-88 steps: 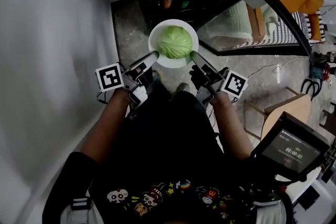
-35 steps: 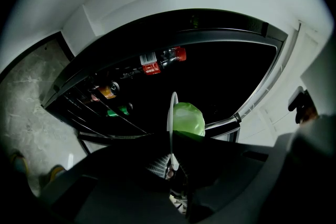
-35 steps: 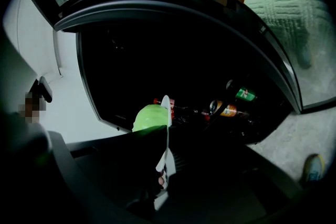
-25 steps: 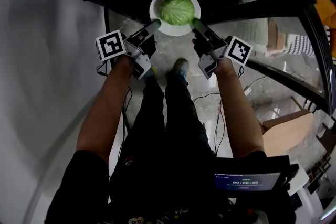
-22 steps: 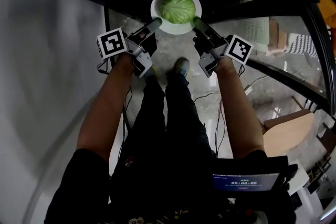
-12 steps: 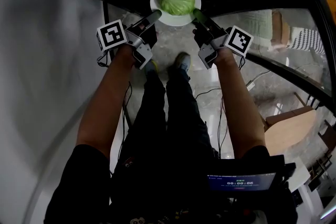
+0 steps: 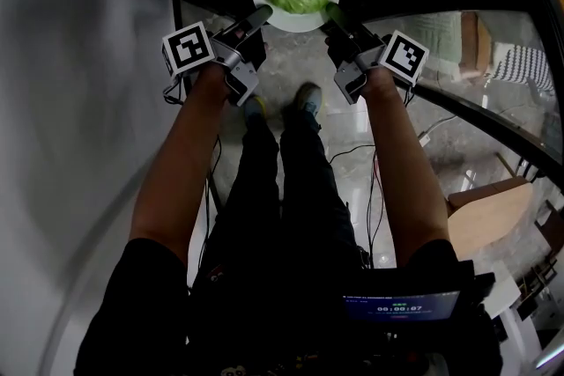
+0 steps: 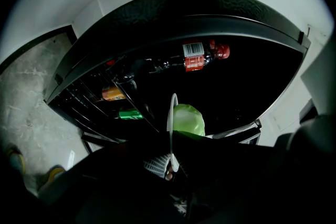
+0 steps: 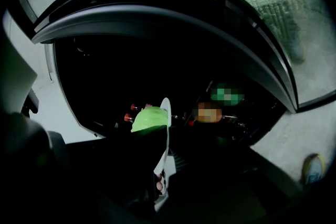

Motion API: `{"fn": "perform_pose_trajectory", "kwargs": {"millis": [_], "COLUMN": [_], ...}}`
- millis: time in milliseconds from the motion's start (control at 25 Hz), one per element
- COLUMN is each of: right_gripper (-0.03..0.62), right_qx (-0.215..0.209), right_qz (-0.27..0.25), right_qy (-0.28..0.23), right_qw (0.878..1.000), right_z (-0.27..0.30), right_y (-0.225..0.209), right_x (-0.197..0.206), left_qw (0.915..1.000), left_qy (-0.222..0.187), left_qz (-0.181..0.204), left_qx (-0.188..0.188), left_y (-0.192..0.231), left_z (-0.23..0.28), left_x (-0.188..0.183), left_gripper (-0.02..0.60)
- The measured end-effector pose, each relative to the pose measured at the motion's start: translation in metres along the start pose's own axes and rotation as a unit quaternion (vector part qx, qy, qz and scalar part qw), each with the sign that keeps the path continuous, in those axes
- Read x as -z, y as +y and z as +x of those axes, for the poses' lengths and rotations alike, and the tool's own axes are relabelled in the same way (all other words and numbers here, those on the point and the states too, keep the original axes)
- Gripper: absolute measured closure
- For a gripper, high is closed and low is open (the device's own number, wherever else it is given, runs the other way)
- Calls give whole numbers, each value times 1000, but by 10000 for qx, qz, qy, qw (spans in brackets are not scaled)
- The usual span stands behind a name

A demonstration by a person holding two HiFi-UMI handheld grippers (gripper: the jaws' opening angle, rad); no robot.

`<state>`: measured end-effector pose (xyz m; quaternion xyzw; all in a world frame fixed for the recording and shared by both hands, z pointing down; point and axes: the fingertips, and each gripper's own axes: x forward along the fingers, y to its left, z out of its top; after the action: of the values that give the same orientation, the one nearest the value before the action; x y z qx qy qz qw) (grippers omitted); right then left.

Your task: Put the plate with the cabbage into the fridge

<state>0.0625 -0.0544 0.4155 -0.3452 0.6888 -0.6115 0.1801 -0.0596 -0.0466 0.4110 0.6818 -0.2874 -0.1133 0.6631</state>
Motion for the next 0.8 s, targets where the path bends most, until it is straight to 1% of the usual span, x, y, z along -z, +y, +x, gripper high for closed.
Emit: {"fn": "perform_pose_trajectory", "kwargs": {"millis": [200,320,800], "right_gripper": [576,576,576], "right_qx": [65,108,226], "right_qz": [15,36,134], "right_qy": [17,23,-36], "right_qw": [10000,9999,9996], "right_z": [1,1,0], "right_y": [-5,-7,-13], "right_x": [1,1,1], "left_qw": [9999,9999,9995], "left_qy": [-60,-66,-83], "left_qz": [-108,-100,-273], "left_qx": [19,-68,-121], "left_y": [4,7,13], "left_z": [2,2,3], "left_x": [2,3,6], "left_gripper": [566,566,566]}}
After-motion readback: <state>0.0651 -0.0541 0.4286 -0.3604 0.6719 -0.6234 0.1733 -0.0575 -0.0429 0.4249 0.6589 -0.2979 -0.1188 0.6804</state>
